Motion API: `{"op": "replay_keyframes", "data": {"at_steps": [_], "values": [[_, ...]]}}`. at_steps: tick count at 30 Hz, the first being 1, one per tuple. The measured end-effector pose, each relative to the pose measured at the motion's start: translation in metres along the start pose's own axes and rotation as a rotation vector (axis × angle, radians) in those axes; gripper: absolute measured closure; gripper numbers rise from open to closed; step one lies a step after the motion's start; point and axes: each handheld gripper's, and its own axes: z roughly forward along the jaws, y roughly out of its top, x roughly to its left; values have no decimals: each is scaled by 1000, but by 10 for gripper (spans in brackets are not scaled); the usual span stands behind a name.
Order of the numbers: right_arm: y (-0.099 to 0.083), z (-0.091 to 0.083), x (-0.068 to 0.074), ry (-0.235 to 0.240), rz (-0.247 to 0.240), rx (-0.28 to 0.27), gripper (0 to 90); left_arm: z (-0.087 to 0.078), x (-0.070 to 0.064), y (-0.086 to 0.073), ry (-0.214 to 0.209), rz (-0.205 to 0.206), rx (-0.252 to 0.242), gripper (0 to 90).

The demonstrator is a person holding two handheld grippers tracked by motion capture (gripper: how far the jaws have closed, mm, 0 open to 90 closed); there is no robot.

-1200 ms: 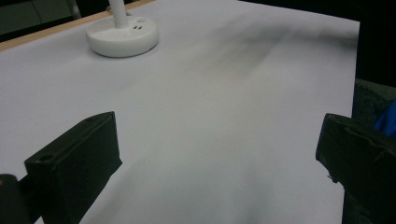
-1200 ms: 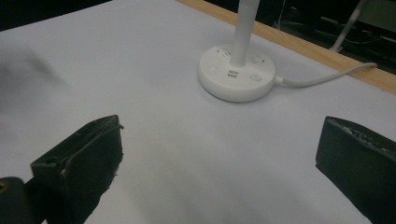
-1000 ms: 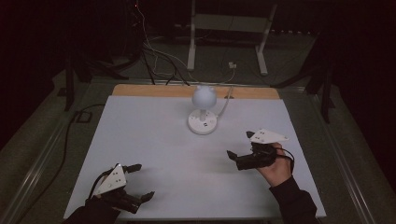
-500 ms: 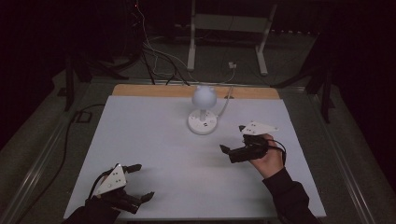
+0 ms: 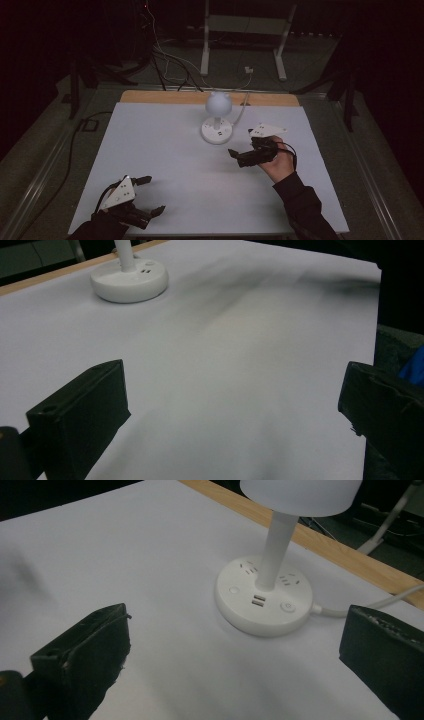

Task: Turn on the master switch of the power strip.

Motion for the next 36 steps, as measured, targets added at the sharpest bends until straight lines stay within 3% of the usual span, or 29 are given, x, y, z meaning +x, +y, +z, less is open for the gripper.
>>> {"op": "replay_keyframes", "data": {"at_steps": [20,36], "values": [[4,48,-9,-2,0,28,0,-1,0,0,-3,2,-3,3],[1,77,-27,-3,44,35,0,0,0,0,-3,-1,-2,3]]}}
